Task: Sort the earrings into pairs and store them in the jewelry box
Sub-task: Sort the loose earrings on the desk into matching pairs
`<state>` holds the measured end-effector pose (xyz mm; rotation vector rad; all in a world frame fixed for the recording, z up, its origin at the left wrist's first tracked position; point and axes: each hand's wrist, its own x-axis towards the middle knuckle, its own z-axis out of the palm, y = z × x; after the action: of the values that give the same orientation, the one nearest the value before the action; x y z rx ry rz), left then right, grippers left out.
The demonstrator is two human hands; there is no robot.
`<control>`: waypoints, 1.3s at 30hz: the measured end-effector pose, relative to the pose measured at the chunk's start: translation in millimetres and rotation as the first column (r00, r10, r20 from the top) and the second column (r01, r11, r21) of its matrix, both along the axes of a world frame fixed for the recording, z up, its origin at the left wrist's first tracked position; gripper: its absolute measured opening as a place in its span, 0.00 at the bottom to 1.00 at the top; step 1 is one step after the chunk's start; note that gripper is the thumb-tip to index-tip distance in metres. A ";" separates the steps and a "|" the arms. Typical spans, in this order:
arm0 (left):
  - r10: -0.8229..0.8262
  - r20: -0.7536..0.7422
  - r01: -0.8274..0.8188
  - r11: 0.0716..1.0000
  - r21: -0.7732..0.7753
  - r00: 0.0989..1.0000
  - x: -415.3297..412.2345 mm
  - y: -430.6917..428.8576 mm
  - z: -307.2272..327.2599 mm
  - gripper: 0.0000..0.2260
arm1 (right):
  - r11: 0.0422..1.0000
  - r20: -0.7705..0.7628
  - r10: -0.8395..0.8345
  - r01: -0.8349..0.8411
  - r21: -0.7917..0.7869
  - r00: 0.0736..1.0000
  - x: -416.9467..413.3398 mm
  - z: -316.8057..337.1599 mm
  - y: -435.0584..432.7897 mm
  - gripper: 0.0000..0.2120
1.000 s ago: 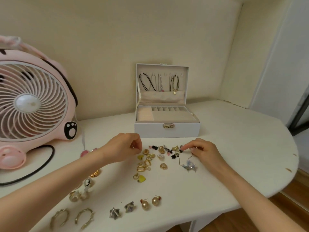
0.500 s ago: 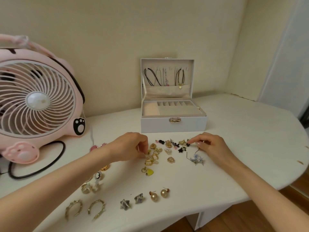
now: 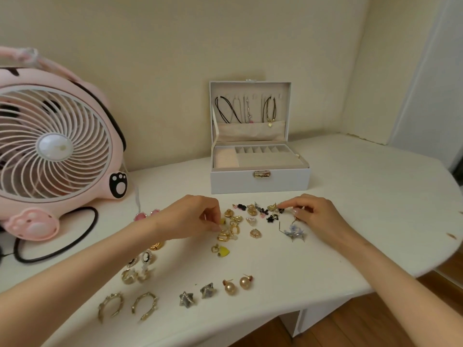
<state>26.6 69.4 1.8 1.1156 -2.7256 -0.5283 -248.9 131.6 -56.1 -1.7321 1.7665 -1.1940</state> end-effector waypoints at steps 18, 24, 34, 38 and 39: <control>-0.095 0.008 0.095 0.995 -0.005 0.995 -8.8 12.0 -10.7 0.05 | 0.994 -0.070 -0.109 0.108 -0.021 0.992 3.6 0.2 0.4 0.21; -0.069 -0.050 0.064 0.994 -0.092 0.996 -18.0 6.0 -11.1 0.08 | 0.989 0.011 -0.129 0.129 -0.071 0.992 3.3 2.8 1.7 0.19; -0.064 -0.073 0.045 0.969 -0.243 0.995 -78.3 -20.3 -10.4 0.04 | 0.989 -0.049 -0.130 0.126 -0.083 0.990 3.6 0.7 2.2 0.17; -0.065 -0.028 0.054 0.961 -0.271 0.998 -83.2 -24.2 -13.3 0.04 | 0.988 -0.035 -0.135 0.132 -0.083 0.990 3.4 0.1 0.3 0.19; -0.070 -0.027 0.060 0.962 -0.268 0.997 -82.3 -25.6 -13.9 0.04 | 0.988 -0.032 -0.134 0.131 -0.081 0.990 3.3 0.3 0.2 0.19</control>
<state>-55.7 43.8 -12.1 0.9427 -2.7068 -0.1772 -245.6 131.8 -55.8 -1.7141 1.9068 -1.3104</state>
